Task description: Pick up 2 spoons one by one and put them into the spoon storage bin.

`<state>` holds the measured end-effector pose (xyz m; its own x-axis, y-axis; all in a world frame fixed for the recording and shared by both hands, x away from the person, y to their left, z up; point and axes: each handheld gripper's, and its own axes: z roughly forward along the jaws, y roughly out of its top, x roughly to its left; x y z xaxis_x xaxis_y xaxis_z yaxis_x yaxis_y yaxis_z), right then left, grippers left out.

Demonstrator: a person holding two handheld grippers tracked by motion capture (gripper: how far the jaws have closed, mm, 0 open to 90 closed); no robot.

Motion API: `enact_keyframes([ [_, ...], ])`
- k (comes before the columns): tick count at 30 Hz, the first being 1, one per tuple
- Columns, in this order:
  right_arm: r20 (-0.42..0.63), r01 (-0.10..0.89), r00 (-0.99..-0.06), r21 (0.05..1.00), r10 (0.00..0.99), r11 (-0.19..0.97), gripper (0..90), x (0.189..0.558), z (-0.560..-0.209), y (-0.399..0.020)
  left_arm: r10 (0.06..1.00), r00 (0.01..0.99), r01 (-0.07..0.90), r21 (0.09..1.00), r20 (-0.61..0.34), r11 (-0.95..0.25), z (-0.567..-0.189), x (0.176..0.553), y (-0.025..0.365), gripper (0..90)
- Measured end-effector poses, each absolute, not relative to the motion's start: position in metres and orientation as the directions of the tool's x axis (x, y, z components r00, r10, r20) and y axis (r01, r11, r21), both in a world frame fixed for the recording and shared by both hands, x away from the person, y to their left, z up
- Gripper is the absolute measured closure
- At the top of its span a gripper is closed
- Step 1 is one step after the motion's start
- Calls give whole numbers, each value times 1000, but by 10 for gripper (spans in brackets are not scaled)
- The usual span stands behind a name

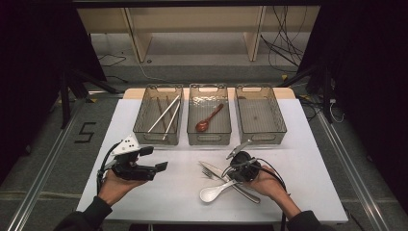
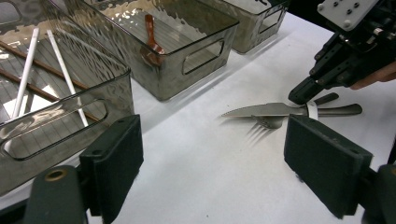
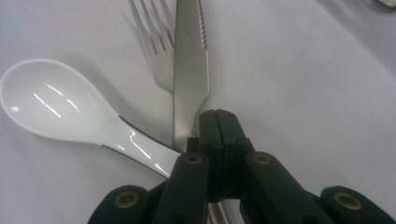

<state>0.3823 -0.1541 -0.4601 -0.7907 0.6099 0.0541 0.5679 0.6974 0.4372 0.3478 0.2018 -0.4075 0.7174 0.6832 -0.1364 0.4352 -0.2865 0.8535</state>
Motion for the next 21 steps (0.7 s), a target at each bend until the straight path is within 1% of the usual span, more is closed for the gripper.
enact_keyframes([
  [15, 16, 556, -802, 384, 597, 737, 900, 360, -453, -158, 681, 720, 435, 850, -131, -296, -408, 347, 200, 193],
  [19, -1, 550, -802, 388, 597, 739, 900, 355, -450, -159, 677, 726, 430, 849, -123, -306, -407, 347, 200, 194],
  [21, 7, 544, -806, 399, 591, 738, 900, 353, -447, -160, 678, 724, 432, 849, -125, -305, -408, 348, 199, 194],
])
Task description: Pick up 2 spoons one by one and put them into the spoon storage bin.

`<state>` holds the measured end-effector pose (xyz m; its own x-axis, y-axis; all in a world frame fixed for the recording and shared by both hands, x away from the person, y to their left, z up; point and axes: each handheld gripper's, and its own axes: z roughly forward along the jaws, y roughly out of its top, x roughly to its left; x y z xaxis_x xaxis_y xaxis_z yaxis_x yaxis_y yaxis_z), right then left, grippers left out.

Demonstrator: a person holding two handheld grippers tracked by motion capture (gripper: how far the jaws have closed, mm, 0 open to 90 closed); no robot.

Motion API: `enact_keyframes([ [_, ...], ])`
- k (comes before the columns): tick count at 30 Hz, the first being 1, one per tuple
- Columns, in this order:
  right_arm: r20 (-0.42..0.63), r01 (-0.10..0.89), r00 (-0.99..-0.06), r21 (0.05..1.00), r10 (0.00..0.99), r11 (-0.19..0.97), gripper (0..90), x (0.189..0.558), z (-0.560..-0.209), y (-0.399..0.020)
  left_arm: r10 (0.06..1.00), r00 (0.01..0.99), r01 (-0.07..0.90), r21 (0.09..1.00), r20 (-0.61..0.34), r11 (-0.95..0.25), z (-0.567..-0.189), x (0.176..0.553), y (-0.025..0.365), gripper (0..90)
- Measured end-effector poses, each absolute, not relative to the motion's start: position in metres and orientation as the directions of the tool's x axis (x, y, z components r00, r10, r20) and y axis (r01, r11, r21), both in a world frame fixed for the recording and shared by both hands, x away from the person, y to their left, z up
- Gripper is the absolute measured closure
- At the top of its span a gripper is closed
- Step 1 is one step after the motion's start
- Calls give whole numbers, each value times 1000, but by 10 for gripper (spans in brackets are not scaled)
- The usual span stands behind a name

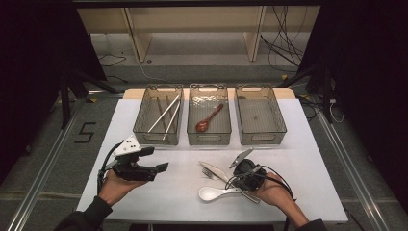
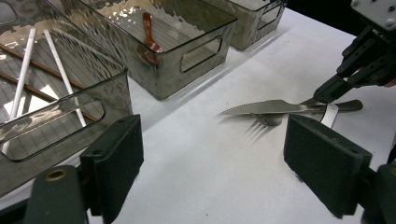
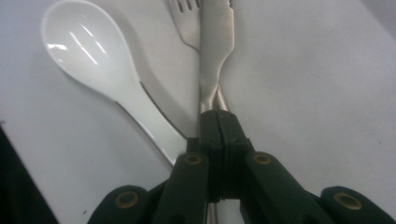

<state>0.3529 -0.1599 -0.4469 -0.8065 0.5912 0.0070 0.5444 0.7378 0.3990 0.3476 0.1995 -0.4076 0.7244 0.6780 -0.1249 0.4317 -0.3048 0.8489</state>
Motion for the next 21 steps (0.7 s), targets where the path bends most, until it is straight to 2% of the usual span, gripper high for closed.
enact_keyframes([
  [12, 22, 529, -828, 366, 561, 766, 883, 347, -450, -156, 677, 725, 431, 850, -125, -304, -408, 348, 200, 194],
  [15, 34, 506, -844, 379, 535, 775, 777, 345, -448, -154, 679, 724, 430, 851, -125, -302, -408, 348, 200, 194],
  [17, 41, 489, -856, 387, 515, 782, 663, 343, -446, -150, 678, 724, 427, 855, -128, -294, -407, 347, 201, 194],
  [21, 50, 452, -881, 388, 471, 803, 508, 338, -446, -141, 678, 724, 417, 864, -128, -282, -405, 346, 201, 194],
])
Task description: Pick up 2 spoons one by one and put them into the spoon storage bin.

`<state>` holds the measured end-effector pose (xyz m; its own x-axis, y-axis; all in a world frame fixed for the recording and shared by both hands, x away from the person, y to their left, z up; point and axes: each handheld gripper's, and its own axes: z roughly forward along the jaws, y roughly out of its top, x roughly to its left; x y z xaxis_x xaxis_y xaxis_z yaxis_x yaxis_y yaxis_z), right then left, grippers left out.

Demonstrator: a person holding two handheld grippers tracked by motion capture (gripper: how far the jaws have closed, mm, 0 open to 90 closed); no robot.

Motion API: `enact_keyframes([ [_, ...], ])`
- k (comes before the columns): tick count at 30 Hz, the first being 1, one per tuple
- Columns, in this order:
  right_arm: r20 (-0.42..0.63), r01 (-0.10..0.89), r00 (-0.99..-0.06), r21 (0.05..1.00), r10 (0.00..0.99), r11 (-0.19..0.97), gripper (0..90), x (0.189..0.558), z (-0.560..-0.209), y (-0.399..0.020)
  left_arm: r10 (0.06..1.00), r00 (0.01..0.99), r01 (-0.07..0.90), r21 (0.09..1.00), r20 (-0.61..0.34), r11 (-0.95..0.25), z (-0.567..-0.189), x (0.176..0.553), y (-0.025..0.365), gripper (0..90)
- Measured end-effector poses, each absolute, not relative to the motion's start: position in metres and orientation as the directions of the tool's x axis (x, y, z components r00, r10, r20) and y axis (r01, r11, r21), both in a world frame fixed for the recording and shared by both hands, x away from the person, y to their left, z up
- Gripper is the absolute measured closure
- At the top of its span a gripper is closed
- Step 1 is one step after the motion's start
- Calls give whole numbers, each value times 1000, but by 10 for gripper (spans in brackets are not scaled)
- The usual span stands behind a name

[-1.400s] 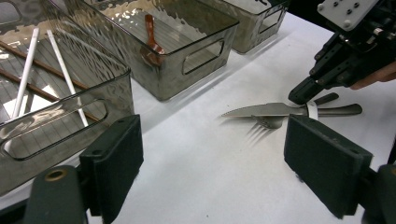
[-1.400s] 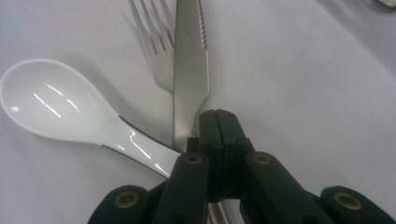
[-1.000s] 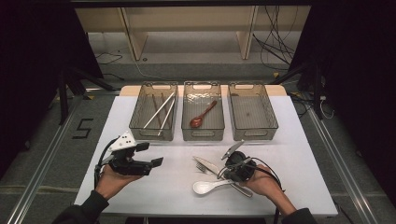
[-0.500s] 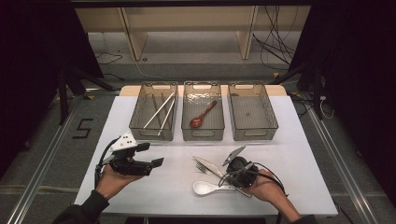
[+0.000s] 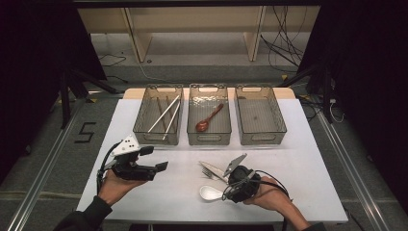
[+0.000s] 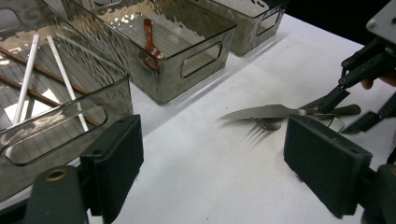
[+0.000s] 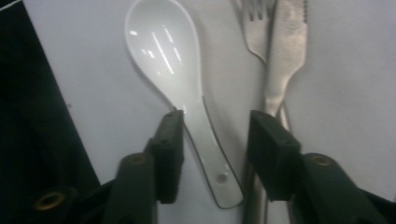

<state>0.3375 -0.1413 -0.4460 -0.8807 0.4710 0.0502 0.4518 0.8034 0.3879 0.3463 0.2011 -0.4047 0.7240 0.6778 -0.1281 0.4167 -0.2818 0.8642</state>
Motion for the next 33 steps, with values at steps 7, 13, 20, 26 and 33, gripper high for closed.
enact_keyframes([
  [7, 33, 415, -901, 353, 432, 839, 451, 338, -455, -132, 672, 730, 404, 873, -129, -272, -402, 344, 201, 191],
  [13, 27, 416, -901, 336, 433, 845, 489, 339, -457, -130, 669, 732, 397, 878, -126, -269, -401, 343, 200, 184],
  [20, 6, 371, -921, 309, 388, 876, 618, 339, -461, -128, 675, 726, 399, 880, -130, -259, -400, 340, 201, 173],
  [26, -8, 356, -926, 308, 377, 882, 686, 338, -461, -126, 678, 722, 401, 882, -138, -248, -400, 339, 201, 164],
  [33, 3, 345, -933, 301, 361, 889, 746, 336, -460, -124, 680, 721, 401, 882, -137, -247, -400, 339, 201, 163],
])
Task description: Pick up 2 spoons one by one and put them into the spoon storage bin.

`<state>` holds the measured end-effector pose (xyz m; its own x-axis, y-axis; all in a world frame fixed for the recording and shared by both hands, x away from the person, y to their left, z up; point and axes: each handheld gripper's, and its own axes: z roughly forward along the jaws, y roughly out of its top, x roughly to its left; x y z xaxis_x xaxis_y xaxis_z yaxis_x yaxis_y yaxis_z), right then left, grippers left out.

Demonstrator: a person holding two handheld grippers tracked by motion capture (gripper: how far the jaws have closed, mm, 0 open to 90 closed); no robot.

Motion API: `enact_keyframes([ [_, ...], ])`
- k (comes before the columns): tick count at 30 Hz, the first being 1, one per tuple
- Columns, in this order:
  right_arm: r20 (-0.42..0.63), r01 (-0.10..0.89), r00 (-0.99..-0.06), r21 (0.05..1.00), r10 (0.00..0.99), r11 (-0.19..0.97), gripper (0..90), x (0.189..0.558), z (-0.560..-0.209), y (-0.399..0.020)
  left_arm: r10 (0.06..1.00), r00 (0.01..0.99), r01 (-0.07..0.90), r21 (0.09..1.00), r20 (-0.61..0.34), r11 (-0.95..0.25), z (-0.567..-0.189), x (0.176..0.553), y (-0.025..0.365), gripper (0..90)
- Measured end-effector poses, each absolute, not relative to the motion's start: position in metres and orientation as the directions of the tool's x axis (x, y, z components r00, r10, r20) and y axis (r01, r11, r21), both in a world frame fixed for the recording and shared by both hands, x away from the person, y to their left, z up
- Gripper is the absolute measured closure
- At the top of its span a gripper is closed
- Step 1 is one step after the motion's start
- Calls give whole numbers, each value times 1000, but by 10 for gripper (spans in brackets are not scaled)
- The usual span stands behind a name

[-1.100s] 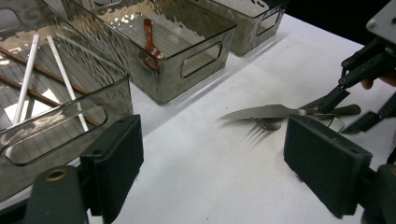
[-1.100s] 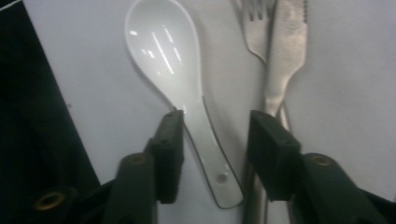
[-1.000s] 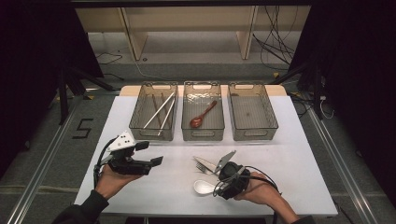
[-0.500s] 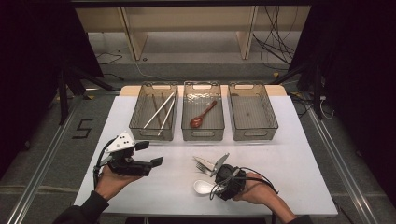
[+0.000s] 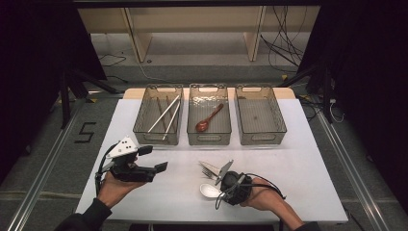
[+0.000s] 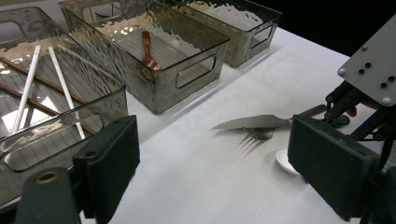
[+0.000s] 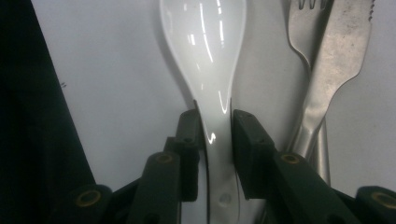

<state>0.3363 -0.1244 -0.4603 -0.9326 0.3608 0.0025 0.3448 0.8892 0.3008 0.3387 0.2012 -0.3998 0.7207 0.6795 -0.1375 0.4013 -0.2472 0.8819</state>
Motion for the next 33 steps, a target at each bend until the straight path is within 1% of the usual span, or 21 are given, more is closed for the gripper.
enact_keyframes([
  [11, 13, 359, -928, 305, 374, 882, 769, 337, -460, -124, 678, 722, 402, 880, -136, -252, -401, 339, 202, 163],
  [16, -1, 354, -929, 297, 371, 887, 775, 337, -460, -124, 678, 722, 402, 880, -135, -254, -401, 340, 202, 163],
  [28, -16, 392, -910, 293, 415, 872, 786, 338, -460, -124, 680, 722, 401, 880, -132, -255, -400, 340, 204, 163],
  [33, -10, 406, -903, 309, 430, 860, 791, 339, -457, -126, 679, 722, 400, 880, -132, -255, -400, 340, 204, 164],
])
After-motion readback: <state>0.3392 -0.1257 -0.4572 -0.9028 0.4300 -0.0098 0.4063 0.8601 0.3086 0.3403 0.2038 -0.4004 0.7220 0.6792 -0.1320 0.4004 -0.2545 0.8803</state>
